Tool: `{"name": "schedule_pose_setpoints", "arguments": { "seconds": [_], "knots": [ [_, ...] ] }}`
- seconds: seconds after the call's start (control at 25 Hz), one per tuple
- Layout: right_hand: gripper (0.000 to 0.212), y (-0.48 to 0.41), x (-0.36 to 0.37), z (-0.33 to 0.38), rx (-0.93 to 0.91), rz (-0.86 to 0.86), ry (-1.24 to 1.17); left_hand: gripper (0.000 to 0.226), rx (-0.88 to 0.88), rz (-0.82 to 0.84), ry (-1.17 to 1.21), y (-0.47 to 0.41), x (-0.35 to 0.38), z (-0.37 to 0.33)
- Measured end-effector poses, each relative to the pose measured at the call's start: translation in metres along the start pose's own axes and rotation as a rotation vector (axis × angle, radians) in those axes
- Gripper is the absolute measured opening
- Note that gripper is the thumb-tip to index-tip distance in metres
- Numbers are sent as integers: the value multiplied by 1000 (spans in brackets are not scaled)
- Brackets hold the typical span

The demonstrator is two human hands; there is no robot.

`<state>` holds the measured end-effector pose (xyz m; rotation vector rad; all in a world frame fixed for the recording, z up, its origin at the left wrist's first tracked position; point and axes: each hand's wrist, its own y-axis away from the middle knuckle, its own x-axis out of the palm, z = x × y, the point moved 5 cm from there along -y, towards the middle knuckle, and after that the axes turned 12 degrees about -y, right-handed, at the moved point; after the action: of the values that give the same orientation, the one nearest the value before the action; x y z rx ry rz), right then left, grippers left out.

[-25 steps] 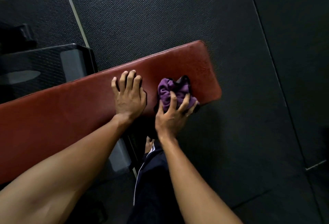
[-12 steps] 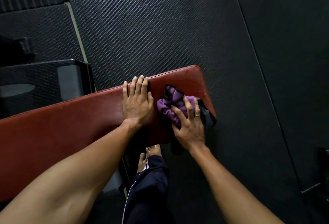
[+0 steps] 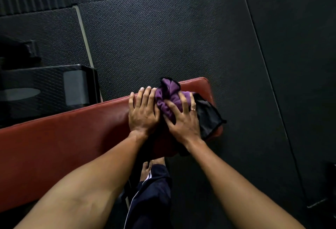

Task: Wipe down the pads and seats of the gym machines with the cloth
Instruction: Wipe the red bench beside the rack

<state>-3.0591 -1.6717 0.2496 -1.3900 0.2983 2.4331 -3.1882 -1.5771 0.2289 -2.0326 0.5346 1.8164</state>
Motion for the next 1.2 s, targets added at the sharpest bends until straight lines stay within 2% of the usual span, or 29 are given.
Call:
{"name": "schedule_pose_setpoints", "arguments": {
  "seconds": [0.08,0.12,0.24,0.32,0.48,0.56,0.64,0.76,0.88,0.96,1.04,1.12,1.2],
  "knots": [
    [49,19,-13,-21,-90,42,48,57,-9,6,8,0,-1,-1],
    [50,18,-21,-34,-77,29,68,56,-18,5,16,-1,-2,-1],
    [51,-22,-30,-55,170,-103,53,57,-29,-7,29,-1,-3,-1],
    [49,-55,-21,-35,224,-158,14,56,-30,-24,23,-1,-2,-1],
    [49,-76,25,33,38,29,8,55,-12,-63,17,0,4,0],
    [45,-83,22,29,-56,74,45,55,-21,-63,13,0,3,1],
    [38,-99,2,-4,-74,38,113,56,-31,-49,19,-2,1,1],
    [41,-118,-28,-51,152,-7,152,56,-33,-39,16,-1,-1,-2],
    [44,-114,-8,-25,332,6,141,56,-33,-49,2,-2,1,-2],
    [42,-106,10,11,262,65,93,56,-33,-59,-9,0,1,-1],
    [41,-104,13,21,106,130,86,56,-31,-63,-9,0,1,-1],
    [44,-114,-6,-9,23,108,140,56,-26,-57,1,-1,0,0],
    [46,-118,-30,-49,80,72,190,56,-31,-48,6,-1,0,-1]
  ]
}}
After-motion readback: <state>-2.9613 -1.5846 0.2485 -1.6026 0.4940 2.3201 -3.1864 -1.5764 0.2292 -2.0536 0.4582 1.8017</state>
